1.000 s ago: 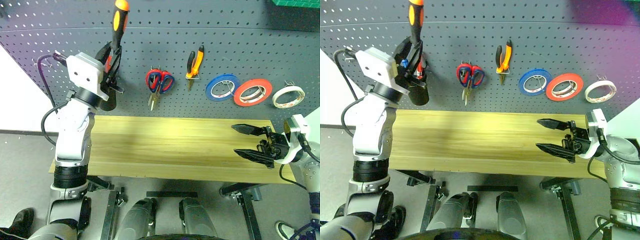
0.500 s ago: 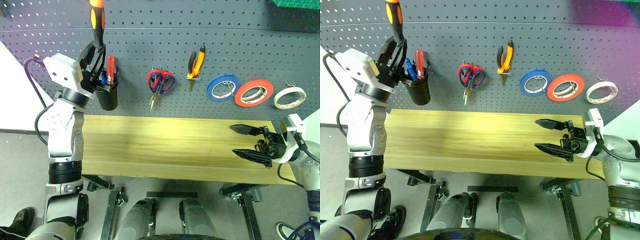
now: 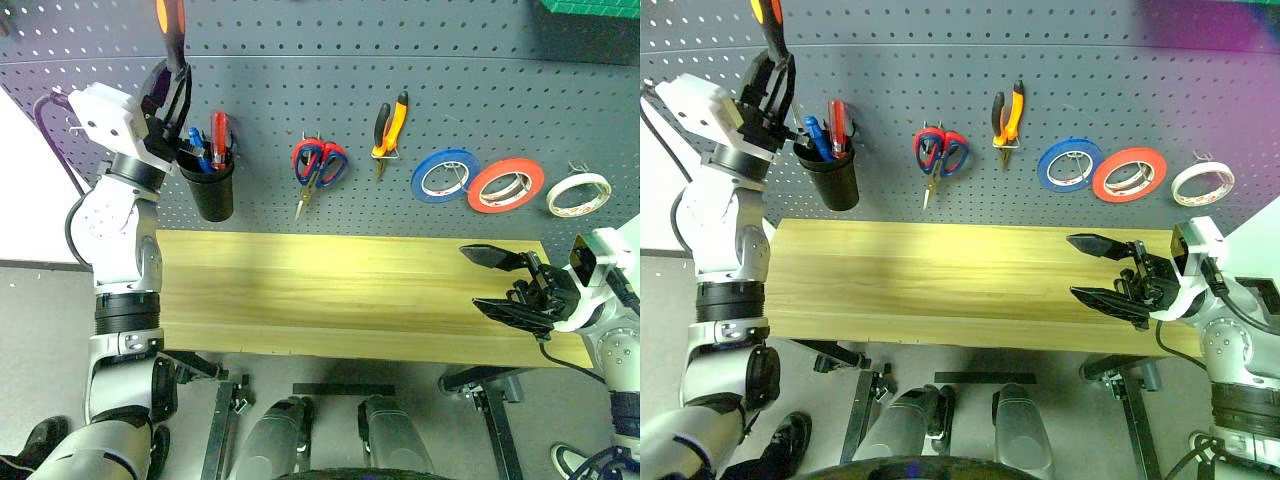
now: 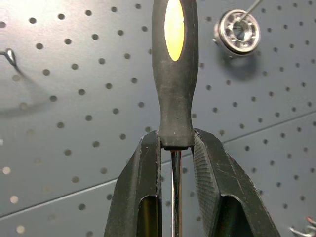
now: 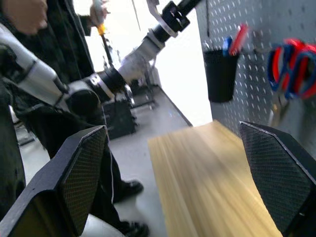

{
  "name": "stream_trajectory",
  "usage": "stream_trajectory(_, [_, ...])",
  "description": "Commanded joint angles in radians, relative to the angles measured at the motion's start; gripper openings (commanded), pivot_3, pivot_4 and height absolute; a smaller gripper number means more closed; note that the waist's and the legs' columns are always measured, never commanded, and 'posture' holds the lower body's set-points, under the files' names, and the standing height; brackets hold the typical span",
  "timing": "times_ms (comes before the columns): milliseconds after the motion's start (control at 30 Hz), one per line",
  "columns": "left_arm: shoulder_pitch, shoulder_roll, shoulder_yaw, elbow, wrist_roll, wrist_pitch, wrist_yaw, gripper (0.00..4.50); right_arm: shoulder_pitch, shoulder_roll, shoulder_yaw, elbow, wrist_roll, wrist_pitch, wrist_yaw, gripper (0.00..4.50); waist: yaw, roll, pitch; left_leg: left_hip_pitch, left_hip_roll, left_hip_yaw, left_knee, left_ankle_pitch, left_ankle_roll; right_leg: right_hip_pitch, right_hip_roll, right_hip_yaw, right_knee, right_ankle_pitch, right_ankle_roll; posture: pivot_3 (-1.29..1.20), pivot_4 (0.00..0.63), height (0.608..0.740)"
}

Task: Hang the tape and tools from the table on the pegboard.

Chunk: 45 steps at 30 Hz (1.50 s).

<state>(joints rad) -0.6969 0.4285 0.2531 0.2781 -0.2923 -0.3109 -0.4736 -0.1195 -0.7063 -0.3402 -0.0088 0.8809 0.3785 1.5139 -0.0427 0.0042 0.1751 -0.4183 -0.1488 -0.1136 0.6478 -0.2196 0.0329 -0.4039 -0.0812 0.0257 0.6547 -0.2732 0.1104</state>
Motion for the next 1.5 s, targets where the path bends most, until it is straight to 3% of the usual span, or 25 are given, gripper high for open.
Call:
stream_trajectory(33, [-0.033,0.011,0.033,0.036,-0.008,-0.047,0.006,0.54,-0.006,0.018,-0.046,-0.047,0.052,0.01,-0.032,4.5,0.0,0.0,0.0,0.0,0.0,0.0,0.0,0.0,0.0,0.0,0.0,0.0,0.0,0.0,0.0,-0.13,0.127,0.74])
stream_trajectory(367, [-0.037,-0.012,0.018,0.152,0.0,-0.101,0.007,0.54,-0.017,0.071,-0.117,-0.106,0.18,0.065,-0.147,4.5,-0.001,0.0,0.0,0.0,0.0,0.0,0.0,0.0,0.0,0.0,0.0,0.0,0.0,0.0,0.0,-0.14,0.126,0.74])
stream_trajectory(1300, [0.049,-0.048,-0.037,0.283,0.146,-0.116,0.134,0.54,0.036,0.046,-0.086,-0.125,0.117,0.068,-0.139,4.5,-0.002,-0.001,0.0,0.0,0.0,0.0,0.0,0.0,0.0,-0.001,0.0,0.0,0.0,0.0,0.0,-0.16,0.139,0.74])
stream_trajectory(1500, [0.057,-0.048,-0.029,0.298,0.132,-0.127,0.131,2.42,0.03,0.048,-0.08,-0.117,0.107,0.067,-0.138,4.5,-0.002,-0.001,-0.001,0.0,0.0,0.0,0.0,0.0,0.0,-0.001,0.0,0.0,0.001,0.0,0.0,-0.15,0.139,0.74])
